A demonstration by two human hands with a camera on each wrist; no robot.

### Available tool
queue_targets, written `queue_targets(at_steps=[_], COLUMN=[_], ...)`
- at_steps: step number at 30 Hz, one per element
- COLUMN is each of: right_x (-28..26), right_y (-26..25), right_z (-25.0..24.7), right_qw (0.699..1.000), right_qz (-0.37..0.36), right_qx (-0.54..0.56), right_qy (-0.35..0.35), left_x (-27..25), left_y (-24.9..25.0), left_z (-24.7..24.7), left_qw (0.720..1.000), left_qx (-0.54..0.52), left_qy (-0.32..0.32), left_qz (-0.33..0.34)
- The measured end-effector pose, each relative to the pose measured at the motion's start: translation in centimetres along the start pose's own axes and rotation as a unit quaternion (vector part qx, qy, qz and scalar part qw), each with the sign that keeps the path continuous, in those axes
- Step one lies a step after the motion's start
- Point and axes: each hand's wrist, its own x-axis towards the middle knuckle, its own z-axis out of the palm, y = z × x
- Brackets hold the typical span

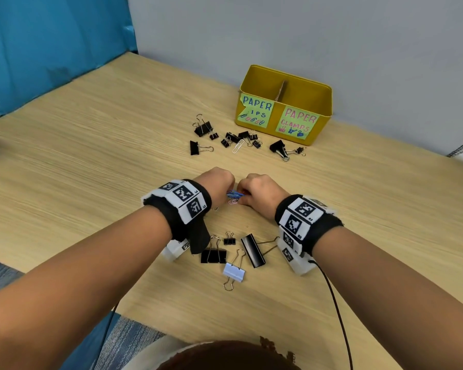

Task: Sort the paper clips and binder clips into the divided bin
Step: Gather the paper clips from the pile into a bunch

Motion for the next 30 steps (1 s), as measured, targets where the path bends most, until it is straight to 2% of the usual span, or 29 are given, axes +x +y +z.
queue_targets(at_steps=[3, 6, 9, 12, 15, 17, 20, 24, 27, 30], right_x=[0.0, 0.3, 0.6, 0.9, 1.8, 3.0, 5.2, 9.0, 12.3, 14.5], right_y=[-0.1, 0.2, 0.7, 1.8, 3.2, 4.1, 5.0, 5.7, 6.9, 7.6], right_z=[-0.2, -0.5, -1.0, -2.1, -3.7, -5.4, -8.8, -13.5, -15.0, -14.9], right_qw=[1.000, 0.999, 0.998, 0.996, 0.986, 0.975, 0.942, 0.892, 0.879, 0.906], right_qz=[-0.013, -0.014, -0.007, 0.016, 0.041, 0.036, 0.029, 0.032, 0.086, 0.141], right_qx=[-0.020, -0.011, 0.018, 0.057, 0.157, 0.217, 0.328, 0.418, 0.406, 0.327], right_qy=[-0.009, -0.030, -0.052, -0.060, -0.043, -0.009, 0.060, 0.166, 0.234, 0.230], left_x=[0.0, 0.2, 0.9, 1.8, 3.1, 4.0, 5.8, 9.1, 12.0, 14.3], left_y=[0.1, -0.1, -0.9, -1.9, -2.8, -2.8, -2.0, -0.5, 0.4, 0.9], left_z=[-0.1, -0.7, -1.6, -2.7, -4.4, -5.9, -9.1, -13.1, -14.8, -15.3], left_qw=[0.999, 0.998, 0.994, 0.989, 0.982, 0.971, 0.955, 0.929, 0.935, 0.952], left_qx=[0.027, 0.020, -0.040, -0.102, -0.176, -0.236, -0.289, -0.317, -0.260, -0.174], left_qy=[-0.014, -0.054, -0.104, -0.101, -0.067, -0.029, 0.062, 0.189, 0.239, 0.249], left_qz=[0.011, 0.017, 0.000, -0.018, -0.009, -0.006, -0.004, -0.008, -0.015, -0.030])
